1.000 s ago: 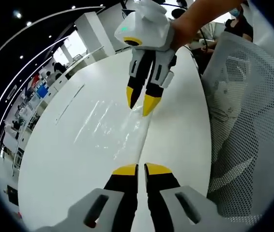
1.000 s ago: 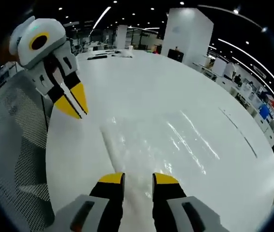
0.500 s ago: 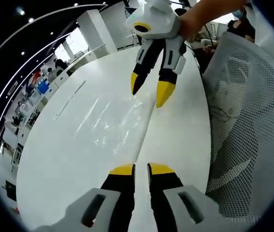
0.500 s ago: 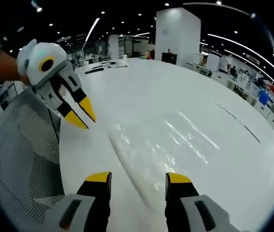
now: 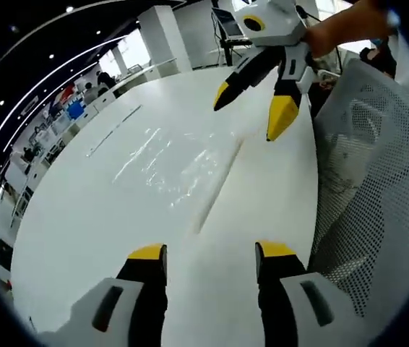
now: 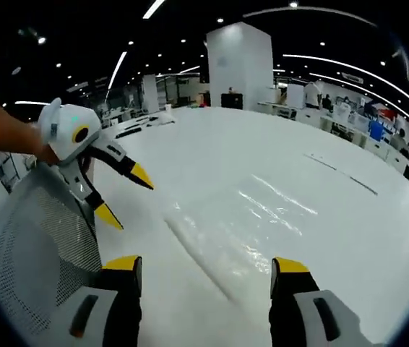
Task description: Open the resealable bag by pulling the two sides of the seal apart until the entire bag opening is separated and visibly accessible.
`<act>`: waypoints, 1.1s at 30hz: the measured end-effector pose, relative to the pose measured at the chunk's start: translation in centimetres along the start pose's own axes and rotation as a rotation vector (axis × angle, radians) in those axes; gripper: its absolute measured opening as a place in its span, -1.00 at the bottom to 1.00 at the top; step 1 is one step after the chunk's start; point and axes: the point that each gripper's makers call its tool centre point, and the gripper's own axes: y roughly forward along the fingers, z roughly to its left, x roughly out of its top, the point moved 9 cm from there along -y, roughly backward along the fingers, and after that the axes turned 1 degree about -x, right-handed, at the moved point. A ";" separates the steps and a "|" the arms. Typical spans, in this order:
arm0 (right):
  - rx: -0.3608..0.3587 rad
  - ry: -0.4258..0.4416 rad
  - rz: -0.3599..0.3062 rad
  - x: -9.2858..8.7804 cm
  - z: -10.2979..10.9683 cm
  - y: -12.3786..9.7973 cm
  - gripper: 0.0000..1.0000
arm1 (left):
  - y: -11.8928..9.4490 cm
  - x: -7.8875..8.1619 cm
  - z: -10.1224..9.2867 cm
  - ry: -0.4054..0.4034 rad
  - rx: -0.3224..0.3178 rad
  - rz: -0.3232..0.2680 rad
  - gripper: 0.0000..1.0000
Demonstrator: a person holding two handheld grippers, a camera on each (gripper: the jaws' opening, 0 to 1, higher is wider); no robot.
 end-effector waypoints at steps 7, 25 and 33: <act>-0.025 0.094 -0.051 -0.3 0.3 -1.0 0.77 | -0.6 0.0 0.2 -0.170 0.012 -0.061 0.57; -0.148 0.151 -0.102 -1.6 2.5 -4.6 0.99 | -3.5 -1.0 -1.5 -0.302 0.063 -0.092 0.98; -0.184 0.174 -0.104 -3.0 3.4 -5.2 0.99 | -4.2 -2.0 -2.3 -0.289 0.103 -0.087 0.98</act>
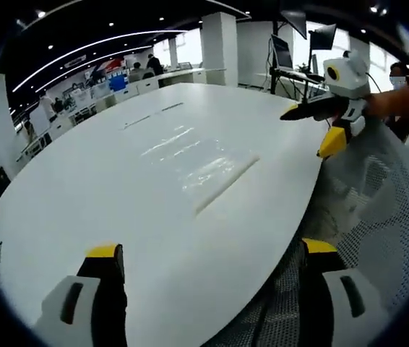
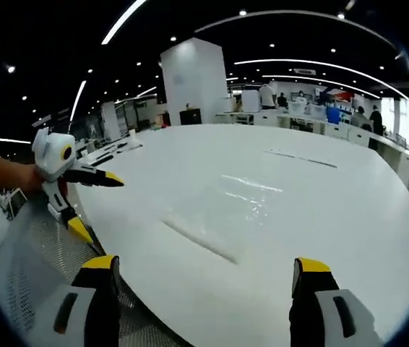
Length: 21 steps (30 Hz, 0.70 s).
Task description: Open the resealable bag by pulling the two sides of the seal apart until the entire bag opening is separated and visibly accessible.
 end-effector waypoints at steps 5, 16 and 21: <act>-0.008 -0.014 -0.013 0.3 -0.2 0.1 0.99 | 0.3 -0.5 0.2 0.011 0.013 0.000 0.97; -0.011 -0.037 -0.002 -0.3 0.0 0.4 0.99 | 0.5 -0.9 -0.1 -0.007 0.005 -0.040 0.86; -0.008 -0.022 0.008 -0.5 -0.2 0.4 0.97 | 0.9 -1.2 -0.5 0.051 -0.009 -0.005 0.86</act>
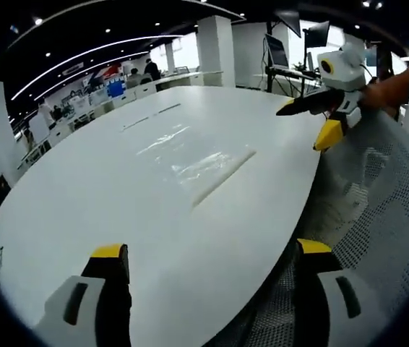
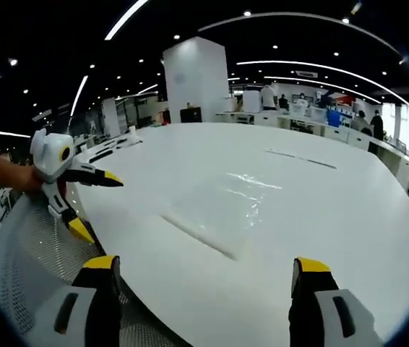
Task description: Open the resealable bag by pulling the two sides of the seal apart until the entire bag opening is separated and visibly accessible.
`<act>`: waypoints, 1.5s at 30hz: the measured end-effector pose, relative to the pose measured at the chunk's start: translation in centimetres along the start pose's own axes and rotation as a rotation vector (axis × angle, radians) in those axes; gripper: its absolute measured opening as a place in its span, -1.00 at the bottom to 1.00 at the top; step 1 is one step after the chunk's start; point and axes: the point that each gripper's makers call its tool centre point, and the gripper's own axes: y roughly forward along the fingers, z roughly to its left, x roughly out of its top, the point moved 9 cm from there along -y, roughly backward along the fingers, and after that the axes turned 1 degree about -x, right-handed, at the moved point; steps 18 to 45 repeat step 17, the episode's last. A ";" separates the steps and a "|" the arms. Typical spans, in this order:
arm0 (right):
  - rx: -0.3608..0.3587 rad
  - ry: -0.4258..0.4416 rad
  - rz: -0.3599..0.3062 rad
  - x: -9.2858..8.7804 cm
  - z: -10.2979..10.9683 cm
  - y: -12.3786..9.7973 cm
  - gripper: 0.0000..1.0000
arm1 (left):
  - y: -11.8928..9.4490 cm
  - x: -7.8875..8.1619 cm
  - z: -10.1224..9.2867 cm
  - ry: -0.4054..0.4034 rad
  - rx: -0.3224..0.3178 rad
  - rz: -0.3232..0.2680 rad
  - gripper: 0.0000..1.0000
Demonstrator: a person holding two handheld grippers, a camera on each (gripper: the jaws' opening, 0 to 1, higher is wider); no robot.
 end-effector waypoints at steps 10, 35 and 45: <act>-0.005 0.006 -0.001 0.0 -0.1 -0.1 0.92 | -0.1 -0.2 0.3 -0.002 0.017 0.013 0.85; -0.032 -0.030 0.012 -0.2 -0.2 -0.3 0.89 | 0.0 -0.4 0.0 -0.006 -0.002 0.027 0.83; -0.032 -0.030 0.012 -0.2 -0.2 -0.3 0.89 | 0.0 -0.4 0.0 -0.006 -0.002 0.027 0.83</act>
